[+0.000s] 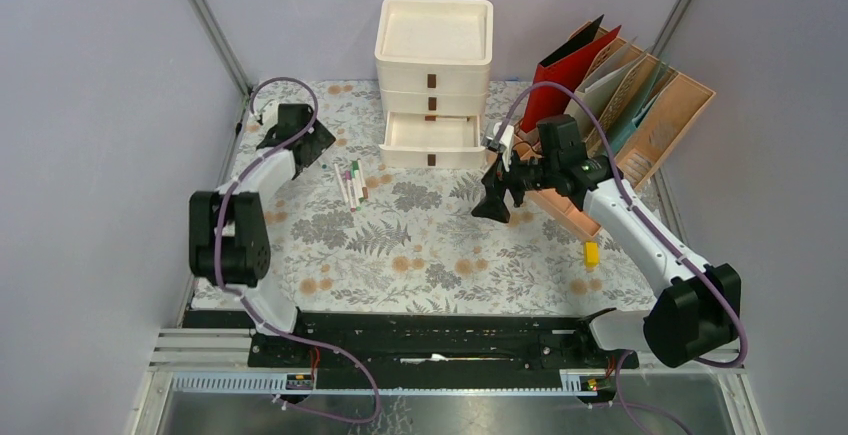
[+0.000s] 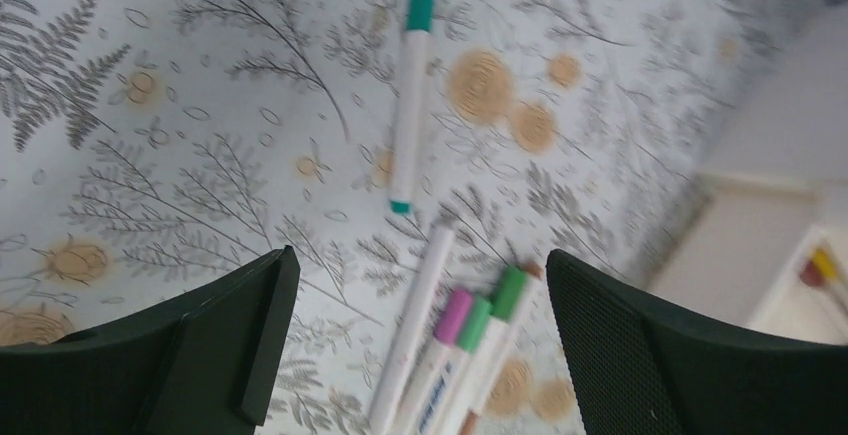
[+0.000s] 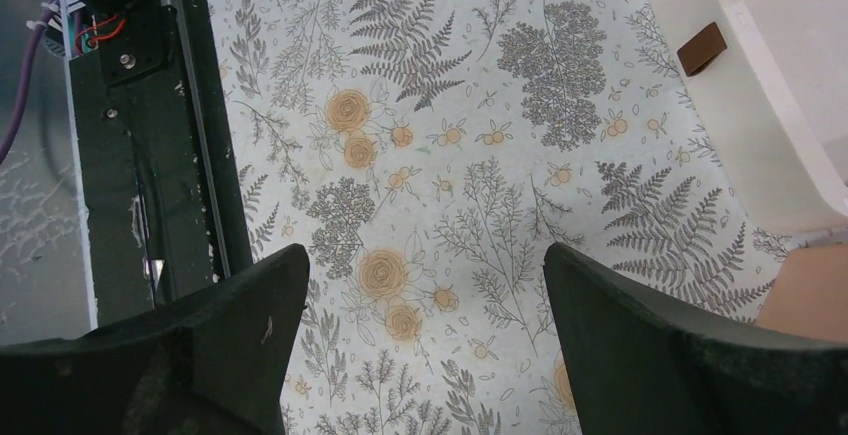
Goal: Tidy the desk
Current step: Place the stationery in the drawer, then pick up the stationery from the center of the board.
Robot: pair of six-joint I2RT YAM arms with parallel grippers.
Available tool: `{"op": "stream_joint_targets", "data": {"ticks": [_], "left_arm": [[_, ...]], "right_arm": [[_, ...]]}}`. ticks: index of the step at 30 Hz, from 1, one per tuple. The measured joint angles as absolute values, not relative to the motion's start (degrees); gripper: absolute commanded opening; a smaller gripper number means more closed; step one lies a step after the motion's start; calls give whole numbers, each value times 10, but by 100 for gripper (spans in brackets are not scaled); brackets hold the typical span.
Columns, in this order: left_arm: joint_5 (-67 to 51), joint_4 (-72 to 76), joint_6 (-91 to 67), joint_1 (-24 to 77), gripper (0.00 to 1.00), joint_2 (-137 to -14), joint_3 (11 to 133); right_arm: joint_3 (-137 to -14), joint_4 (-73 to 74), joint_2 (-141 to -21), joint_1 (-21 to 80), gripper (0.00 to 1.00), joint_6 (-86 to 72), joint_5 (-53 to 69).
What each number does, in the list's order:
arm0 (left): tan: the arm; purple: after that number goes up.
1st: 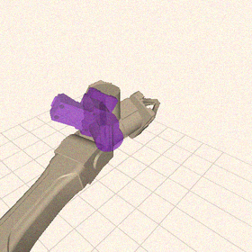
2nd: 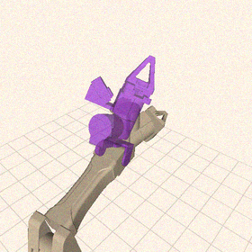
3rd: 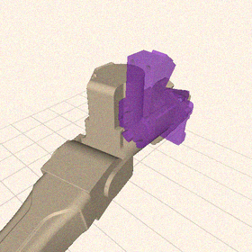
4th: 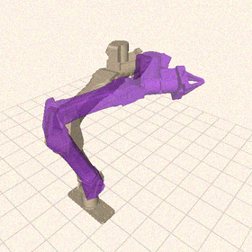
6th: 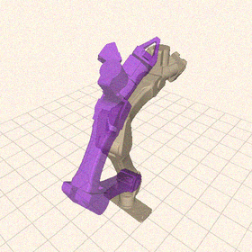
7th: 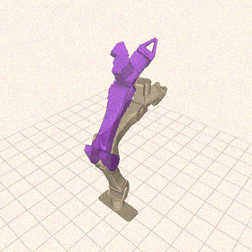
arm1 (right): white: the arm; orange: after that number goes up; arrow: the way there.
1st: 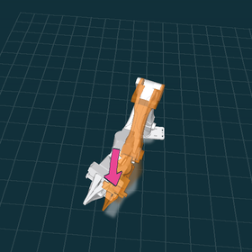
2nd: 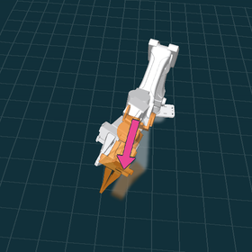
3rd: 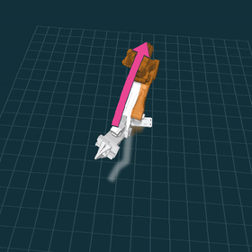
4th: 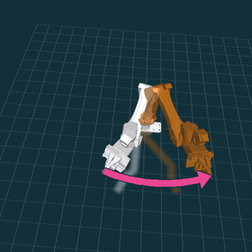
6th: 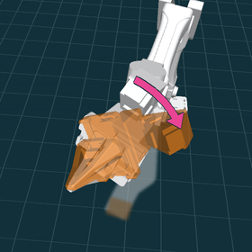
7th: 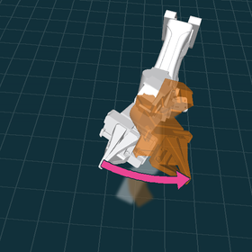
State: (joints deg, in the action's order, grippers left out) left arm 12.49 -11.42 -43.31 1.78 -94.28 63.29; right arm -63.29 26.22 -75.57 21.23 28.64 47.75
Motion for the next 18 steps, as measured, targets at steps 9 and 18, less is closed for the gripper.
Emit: {"op": "stream_joint_targets", "data": {"ticks": [9,18], "left_arm": [[187,-242,-406,17,79,-1117,773],[203,-309,-368,18,53,-1220,920]], "right_arm": [[-622,248,-756,212,92,284,490],[-615,247,-756,212,90,286,492]]}}
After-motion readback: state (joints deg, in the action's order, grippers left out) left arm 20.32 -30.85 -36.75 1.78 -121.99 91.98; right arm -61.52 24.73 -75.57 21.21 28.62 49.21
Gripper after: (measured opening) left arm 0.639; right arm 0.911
